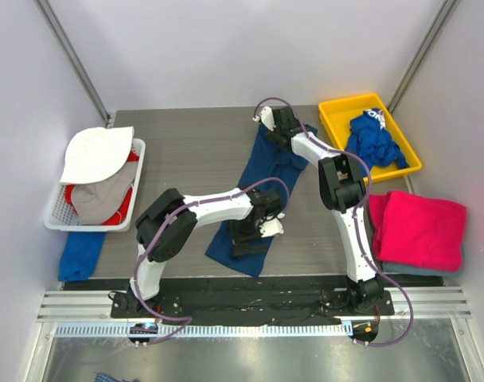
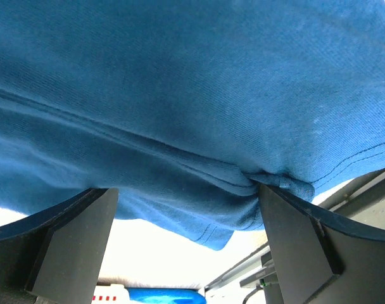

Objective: Fold and stack the t-shirts
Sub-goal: Rotate the tshirt 90 degrees

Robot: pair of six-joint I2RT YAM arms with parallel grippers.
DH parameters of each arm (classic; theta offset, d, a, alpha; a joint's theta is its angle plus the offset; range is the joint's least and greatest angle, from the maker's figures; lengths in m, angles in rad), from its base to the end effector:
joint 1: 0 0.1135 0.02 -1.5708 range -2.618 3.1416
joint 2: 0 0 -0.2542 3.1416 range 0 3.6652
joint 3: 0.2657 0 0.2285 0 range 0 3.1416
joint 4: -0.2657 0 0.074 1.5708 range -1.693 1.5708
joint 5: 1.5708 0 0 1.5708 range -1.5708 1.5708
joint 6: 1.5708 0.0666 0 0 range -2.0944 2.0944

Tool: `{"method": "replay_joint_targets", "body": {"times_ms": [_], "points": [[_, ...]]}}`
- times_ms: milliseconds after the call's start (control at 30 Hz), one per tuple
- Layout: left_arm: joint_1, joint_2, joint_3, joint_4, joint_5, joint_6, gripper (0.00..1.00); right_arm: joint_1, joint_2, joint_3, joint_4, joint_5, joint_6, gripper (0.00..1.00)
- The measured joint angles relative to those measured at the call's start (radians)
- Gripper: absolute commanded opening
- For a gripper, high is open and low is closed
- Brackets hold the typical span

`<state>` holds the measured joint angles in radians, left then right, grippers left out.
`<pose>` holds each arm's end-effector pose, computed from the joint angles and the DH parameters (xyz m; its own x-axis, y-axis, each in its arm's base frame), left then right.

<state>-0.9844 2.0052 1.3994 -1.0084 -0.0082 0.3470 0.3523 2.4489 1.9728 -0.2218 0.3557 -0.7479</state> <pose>0.1865 -0.2798 0.1274 -0.2366 0.9706 0.0436 0.9715 0.2371 -0.0071 0.5182 0.1658 0.1404 -0.3925 -0.8235 -0.4095 -0.4637 0.5617 -0.6852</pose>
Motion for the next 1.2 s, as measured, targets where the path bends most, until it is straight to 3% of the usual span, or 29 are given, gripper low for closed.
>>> {"method": "replay_joint_targets", "body": {"times_ms": [833,1200], "points": [[-0.033,0.217,0.375,-0.043,0.085,0.002,1.0,0.016,0.093,0.122,0.079,-0.071,-0.01,0.72],[-0.054,0.229,0.397,-0.031,0.084,-0.003,1.0,0.037,0.099,0.13,0.092,-0.089,-0.01,0.72]]}}
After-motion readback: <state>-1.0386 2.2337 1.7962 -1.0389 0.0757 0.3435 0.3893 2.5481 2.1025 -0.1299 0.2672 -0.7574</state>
